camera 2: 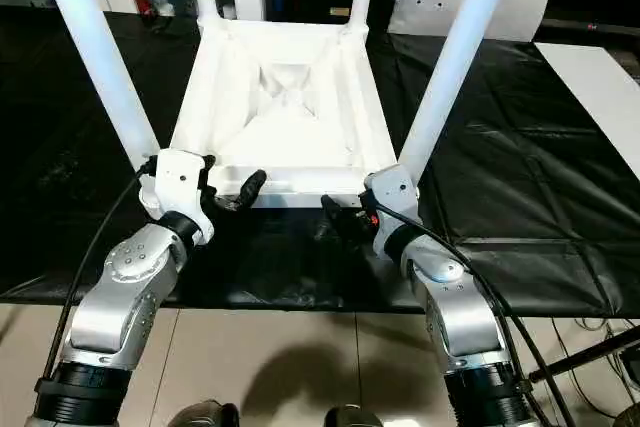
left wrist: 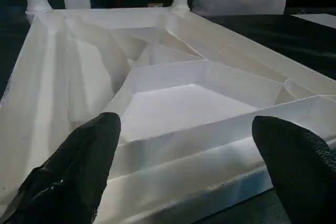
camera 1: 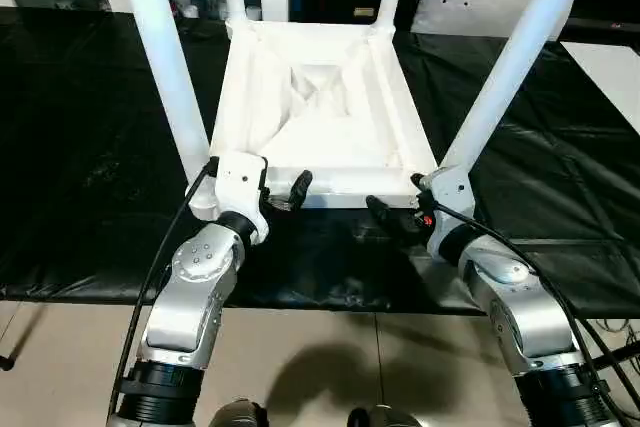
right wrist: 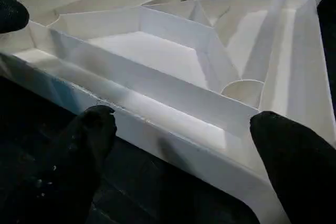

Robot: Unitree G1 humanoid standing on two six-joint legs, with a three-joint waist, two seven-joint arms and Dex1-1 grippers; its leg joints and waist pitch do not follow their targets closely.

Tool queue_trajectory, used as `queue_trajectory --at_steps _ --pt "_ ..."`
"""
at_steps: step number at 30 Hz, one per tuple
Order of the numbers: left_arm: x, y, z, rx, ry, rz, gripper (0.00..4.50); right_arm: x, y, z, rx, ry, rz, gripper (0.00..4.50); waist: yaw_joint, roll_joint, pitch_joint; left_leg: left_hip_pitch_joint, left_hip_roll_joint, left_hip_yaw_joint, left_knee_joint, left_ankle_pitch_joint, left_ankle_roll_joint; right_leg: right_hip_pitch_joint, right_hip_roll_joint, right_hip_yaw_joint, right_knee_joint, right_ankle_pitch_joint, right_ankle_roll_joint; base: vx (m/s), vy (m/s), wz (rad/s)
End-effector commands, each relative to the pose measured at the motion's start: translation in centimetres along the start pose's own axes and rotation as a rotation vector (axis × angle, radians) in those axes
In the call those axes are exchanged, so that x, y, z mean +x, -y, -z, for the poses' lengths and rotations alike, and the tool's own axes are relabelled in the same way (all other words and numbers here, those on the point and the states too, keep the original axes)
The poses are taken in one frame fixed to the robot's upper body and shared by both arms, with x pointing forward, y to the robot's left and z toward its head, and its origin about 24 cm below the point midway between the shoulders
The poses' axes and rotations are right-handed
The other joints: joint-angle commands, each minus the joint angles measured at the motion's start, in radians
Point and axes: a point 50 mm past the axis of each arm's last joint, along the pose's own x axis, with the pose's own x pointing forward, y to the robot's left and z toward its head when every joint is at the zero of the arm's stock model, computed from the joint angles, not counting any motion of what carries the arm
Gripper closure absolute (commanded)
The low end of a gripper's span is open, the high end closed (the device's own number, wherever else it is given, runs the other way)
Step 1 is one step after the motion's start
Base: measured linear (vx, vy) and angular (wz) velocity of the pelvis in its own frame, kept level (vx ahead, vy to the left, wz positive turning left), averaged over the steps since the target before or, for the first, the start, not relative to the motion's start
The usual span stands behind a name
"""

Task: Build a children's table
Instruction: Rotate leg to tighten

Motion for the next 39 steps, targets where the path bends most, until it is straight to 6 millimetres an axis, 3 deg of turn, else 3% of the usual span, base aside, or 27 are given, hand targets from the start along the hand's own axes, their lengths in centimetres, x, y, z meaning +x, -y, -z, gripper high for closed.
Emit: queue_trajectory --at_steps 1,6,39 --pt "-0.2 0.24 -0.14 0.001 0.009 0.012 0.02 -0.1 0.22 -0.51 0.008 0.015 0.005 0.0 0.002 0.002 -0.054 0.018 0.082 -0.026 -0.087 -0.173 0.057 0.042 -0.089 0.051 -0.073 -0.127 -0.22 0.0 0.0 0.0" --pt "-0.22 0.26 -0.11 0.001 0.009 0.016 0.02 -0.1 0.2 -0.48 0.009 0.014 0.004 0.0 0.001 0.003 -0.053 0.018 0.082 -0.026 -0.089 -0.185 0.046 0.04 -0.088 0.052 -0.074 -0.139 -0.212 0.0 0.0 0.0" --pt "-0.3 0.55 0.03 0.003 0.007 0.033 0.02 -0.14 0.09 -0.15 0.015 0.005 -0.011 0.0 0.001 0.0 -0.053 0.017 0.083 -0.024 -0.091 -0.18 0.047 0.039 -0.089 0.053 -0.077 -0.143 -0.207 0.0 0.0 0.0"
